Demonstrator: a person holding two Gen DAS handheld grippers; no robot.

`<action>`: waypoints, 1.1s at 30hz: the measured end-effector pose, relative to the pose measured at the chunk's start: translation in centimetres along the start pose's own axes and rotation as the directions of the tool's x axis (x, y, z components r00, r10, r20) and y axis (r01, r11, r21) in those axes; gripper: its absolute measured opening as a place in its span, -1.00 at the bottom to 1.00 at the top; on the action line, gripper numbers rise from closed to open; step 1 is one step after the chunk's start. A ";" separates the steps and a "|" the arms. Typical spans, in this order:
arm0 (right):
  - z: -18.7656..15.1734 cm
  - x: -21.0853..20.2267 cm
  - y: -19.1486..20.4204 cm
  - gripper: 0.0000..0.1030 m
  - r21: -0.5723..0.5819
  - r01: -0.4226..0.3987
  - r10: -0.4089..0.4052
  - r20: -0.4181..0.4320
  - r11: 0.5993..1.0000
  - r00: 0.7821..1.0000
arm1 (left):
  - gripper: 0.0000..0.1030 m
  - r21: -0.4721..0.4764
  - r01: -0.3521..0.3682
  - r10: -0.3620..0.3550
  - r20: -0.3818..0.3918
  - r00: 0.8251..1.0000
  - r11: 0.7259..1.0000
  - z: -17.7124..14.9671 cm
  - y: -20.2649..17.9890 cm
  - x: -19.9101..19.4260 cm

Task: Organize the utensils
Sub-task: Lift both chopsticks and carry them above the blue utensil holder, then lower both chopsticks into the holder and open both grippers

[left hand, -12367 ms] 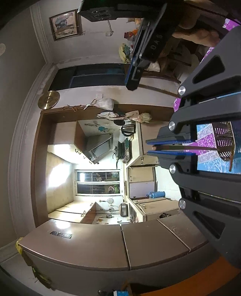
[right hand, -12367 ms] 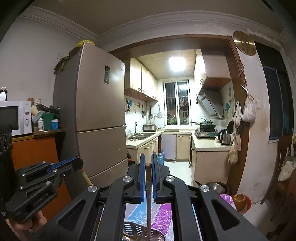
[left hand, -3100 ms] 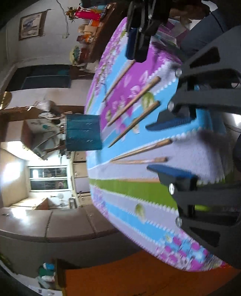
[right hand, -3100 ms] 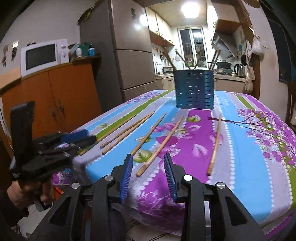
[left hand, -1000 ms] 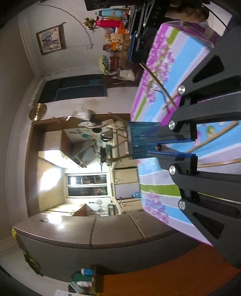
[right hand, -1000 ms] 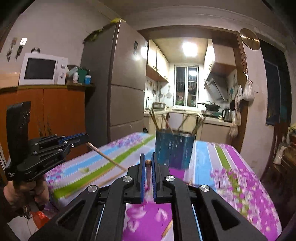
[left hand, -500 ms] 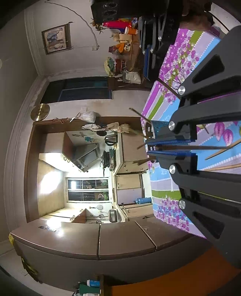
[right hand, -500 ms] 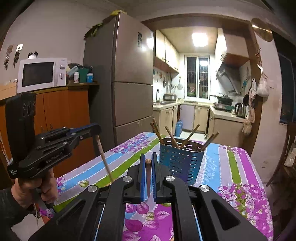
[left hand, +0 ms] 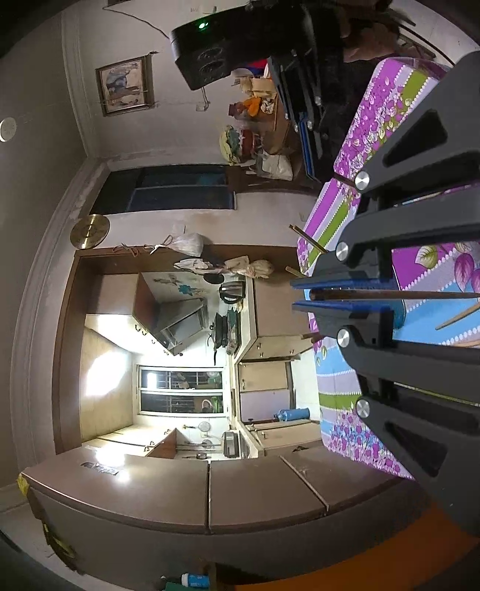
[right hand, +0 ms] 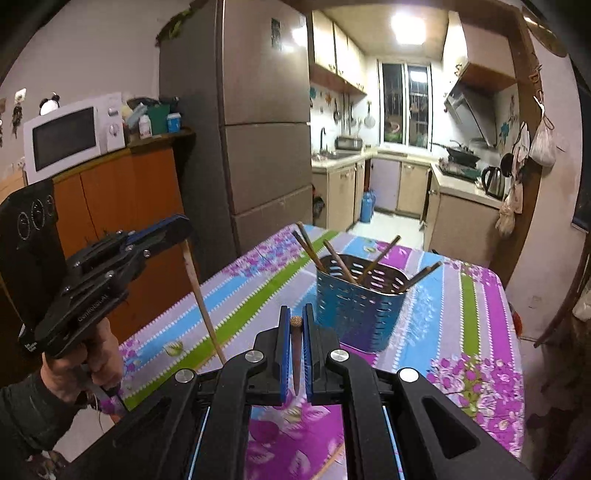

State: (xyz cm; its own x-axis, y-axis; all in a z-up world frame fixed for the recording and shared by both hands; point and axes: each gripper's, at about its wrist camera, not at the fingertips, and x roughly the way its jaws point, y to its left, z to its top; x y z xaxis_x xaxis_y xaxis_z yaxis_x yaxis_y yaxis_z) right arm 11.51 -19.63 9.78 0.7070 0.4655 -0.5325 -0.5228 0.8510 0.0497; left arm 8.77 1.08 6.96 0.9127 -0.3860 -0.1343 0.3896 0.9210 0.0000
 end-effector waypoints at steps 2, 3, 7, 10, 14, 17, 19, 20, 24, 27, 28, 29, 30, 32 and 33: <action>0.6 -0.2 -0.7 -0.85 0.013 0.001 -0.001 -0.012 1.000 1.000 | -0.91 -0.011 0.003 -0.003 -0.005 1.000 1.000 0.1 0.4 0.5; 1.1 -0.4 -1.0 -0.85 0.018 0.004 -0.004 -0.015 1.000 1.000 | -0.91 -0.015 0.004 -0.004 -0.007 1.000 1.000 0.2 0.4 0.8; 2.1 -0.7 -1.9 -0.85 0.024 0.008 -0.007 -0.031 1.000 1.000 | -0.91 -0.002 0.006 -0.006 -0.002 1.000 1.000 0.6 0.4 1.6; 3.0 -0.8 -2.3 -0.85 0.016 0.021 -0.021 -0.033 1.000 0.999 | -0.91 0.007 0.008 -0.008 0.001 1.000 1.000 1.1 0.0 2.3; 4.2 -1.3 -3.0 -0.85 0.022 0.026 -0.026 -0.011 0.999 1.000 | -0.91 0.011 0.005 -0.005 0.012 1.000 1.000 2.3 -0.3 3.3; 5.5 -1.7 -3.8 -0.85 0.032 0.033 -0.033 0.014 0.999 0.999 | -0.91 0.016 0.001 -0.001 0.035 0.999 1.000 3.6 -0.5 3.9; 6.5 -1.9 -4.4 -0.85 0.038 0.037 -0.038 0.027 0.999 0.999 | -0.91 0.015 -0.002 0.001 0.057 0.998 1.000 5.0 -0.7 4.3; 6.9 -2.0 -4.6 -0.85 0.039 0.040 -0.041 0.033 0.998 0.999 | -0.91 0.013 -0.004 0.003 0.068 0.998 1.000 5.6 -0.7 4.5; 9.4 -2.9 -5.9 -0.85 0.051 0.050 -0.053 0.062 0.997 0.997 | -0.91 -0.006 -0.012 0.013 0.123 0.992 1.000 8.5 -0.3 4.9; 11.3 -3.5 -6.6 -0.85 0.049 0.062 -0.066 0.083 0.997 0.994 | -0.91 -0.014 -0.021 0.023 0.158 0.987 1.000 10.5 0.1 5.4; 11.9 -3.6 -6.8 -0.85 0.047 0.066 -0.070 0.091 0.997 0.993 | -0.91 -0.017 -0.025 0.027 0.169 0.985 1.000 11.2 0.2 5.6; 12.4 -3.7 -6.9 -0.85 0.047 0.068 -0.072 0.096 0.997 0.993 | -0.91 -0.019 -0.026 0.029 0.176 0.984 0.999 11.6 0.3 5.7; 13.1 -3.8 -7.2 -0.85 0.048 0.069 -0.074 0.106 0.996 0.992 | -0.91 -0.023 -0.029 0.033 0.186 0.982 0.999 12.2 0.4 6.0; 14.0 -3.6 -7.4 -0.85 0.044 0.078 -0.083 0.118 0.996 0.990 | -0.91 -0.031 -0.032 0.037 0.197 0.980 0.999 13.1 0.6 6.5; 14.4 -3.4 -7.7 -0.85 0.044 0.081 -0.086 0.120 0.996 0.989 | -0.91 -0.035 -0.034 0.041 0.204 0.978 0.999 13.5 0.8 6.9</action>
State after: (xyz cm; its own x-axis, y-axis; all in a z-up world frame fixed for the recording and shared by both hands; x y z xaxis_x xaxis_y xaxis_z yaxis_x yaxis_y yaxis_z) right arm 19.98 -24.26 23.37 0.8013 0.4166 -0.4292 -0.4425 0.8957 0.0433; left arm 17.08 -1.58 19.40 0.9337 -0.3509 0.0708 0.3536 0.9349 -0.0296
